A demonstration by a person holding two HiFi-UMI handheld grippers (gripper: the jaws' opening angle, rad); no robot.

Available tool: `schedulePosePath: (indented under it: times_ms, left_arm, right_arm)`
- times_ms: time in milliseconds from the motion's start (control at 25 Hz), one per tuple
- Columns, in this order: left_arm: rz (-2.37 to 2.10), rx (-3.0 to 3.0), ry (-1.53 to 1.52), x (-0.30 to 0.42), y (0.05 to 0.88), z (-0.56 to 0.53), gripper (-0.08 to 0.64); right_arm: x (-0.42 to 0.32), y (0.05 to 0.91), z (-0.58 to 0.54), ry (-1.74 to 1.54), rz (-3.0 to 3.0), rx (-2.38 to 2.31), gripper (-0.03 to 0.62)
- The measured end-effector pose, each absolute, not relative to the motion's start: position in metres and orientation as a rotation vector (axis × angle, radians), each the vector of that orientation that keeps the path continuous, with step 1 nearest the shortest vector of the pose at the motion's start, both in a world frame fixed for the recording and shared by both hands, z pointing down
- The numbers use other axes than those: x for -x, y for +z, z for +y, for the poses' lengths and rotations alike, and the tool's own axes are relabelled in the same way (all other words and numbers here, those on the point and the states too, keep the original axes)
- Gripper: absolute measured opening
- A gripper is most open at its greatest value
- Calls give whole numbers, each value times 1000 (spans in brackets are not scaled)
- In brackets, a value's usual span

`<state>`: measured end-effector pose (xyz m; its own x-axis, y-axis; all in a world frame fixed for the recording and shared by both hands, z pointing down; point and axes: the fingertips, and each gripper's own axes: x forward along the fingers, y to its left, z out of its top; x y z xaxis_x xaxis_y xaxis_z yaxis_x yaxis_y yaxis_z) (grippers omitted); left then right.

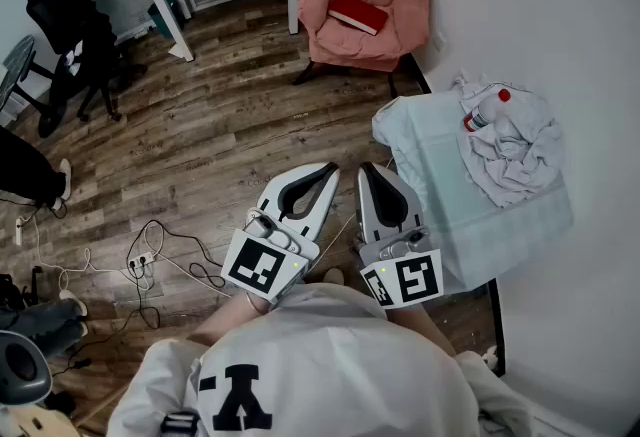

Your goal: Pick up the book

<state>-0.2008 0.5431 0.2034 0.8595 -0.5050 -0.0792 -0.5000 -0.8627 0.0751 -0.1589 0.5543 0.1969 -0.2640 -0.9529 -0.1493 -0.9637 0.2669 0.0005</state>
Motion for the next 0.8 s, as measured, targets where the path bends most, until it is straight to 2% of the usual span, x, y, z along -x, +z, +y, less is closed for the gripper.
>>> schedulePosePath:
  times_ms: [800]
  left_arm:
    - [-815,-2957,-216,228,206,519,5]
  right_arm:
    - [187,204,530,78,2400,1800,32]
